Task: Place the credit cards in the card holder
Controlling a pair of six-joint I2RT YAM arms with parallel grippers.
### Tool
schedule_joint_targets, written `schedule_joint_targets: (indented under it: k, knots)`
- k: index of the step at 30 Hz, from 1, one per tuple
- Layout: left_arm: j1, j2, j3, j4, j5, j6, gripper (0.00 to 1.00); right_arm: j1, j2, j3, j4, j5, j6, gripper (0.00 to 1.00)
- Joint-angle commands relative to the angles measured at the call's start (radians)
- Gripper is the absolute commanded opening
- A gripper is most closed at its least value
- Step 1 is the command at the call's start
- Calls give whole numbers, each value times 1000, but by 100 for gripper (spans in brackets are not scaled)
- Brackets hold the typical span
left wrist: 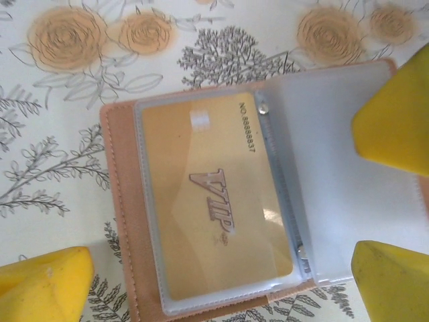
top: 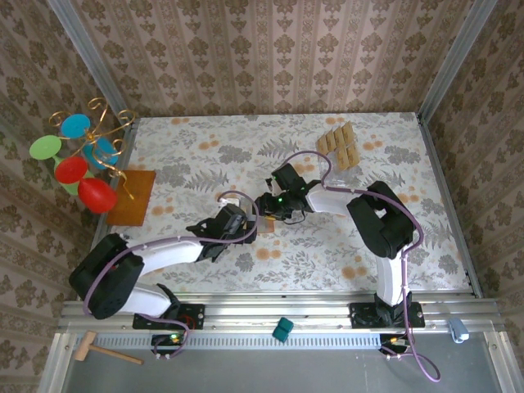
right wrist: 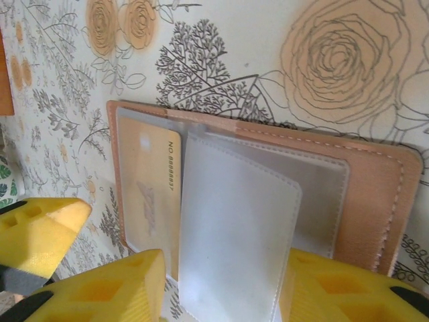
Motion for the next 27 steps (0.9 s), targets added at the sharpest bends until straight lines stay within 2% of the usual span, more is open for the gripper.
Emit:
schedule_joint_targets:
  k: [1, 10, 14, 21, 27]
  knots:
    - [10, -50, -22, -49, -25, -11, 100, 10, -2, 33, -32, -14, 6, 48]
    - [28, -155, -46, -101, -70, -18, 100, 29, -21, 51, -42, -14, 16, 48]
    - [66, -227, -57, -151, -85, -34, 100, 49, -21, 94, -79, -7, 6, 54]
    - [167, -338, -59, -223, -56, -27, 100, 94, 60, 194, -105, -2, 25, 58]
    - [216, -405, -63, -255, -30, -8, 100, 137, 163, 310, -144, 6, 37, 58]
